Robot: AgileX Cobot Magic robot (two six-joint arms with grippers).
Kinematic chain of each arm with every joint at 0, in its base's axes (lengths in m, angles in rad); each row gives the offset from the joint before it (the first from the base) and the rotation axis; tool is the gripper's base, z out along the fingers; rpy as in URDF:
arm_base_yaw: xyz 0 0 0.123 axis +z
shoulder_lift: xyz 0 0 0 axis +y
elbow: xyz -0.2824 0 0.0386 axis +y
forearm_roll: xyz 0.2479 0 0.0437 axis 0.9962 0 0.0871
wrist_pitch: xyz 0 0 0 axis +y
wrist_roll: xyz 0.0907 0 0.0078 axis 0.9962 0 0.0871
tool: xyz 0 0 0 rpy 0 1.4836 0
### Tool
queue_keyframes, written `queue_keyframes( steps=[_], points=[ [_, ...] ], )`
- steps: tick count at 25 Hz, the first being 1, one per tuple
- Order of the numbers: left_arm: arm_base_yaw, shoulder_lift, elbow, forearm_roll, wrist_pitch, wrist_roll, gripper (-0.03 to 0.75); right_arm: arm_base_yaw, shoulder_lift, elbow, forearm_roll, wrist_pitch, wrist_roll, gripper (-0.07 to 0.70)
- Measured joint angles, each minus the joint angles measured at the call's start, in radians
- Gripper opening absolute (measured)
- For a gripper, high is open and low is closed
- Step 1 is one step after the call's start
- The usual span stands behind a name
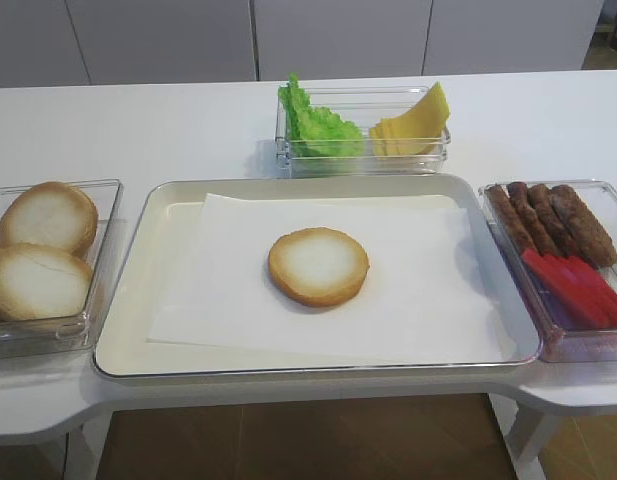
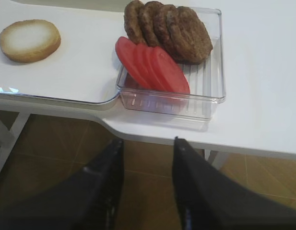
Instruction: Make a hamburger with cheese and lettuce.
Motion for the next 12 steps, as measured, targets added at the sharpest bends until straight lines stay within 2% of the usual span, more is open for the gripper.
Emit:
queue_keyframes(
  steps=[5,12],
  points=[
    [0.000,0.000,0.017,-0.058,-0.030,0.055,0.468,0.000,0.000,0.000,0.000,0.000,0.000,0.281],
    [0.000,0.000,0.024,-0.068,-0.047,0.059,0.468,0.000,0.000,0.000,0.000,0.000,0.000,0.281]
  ],
)
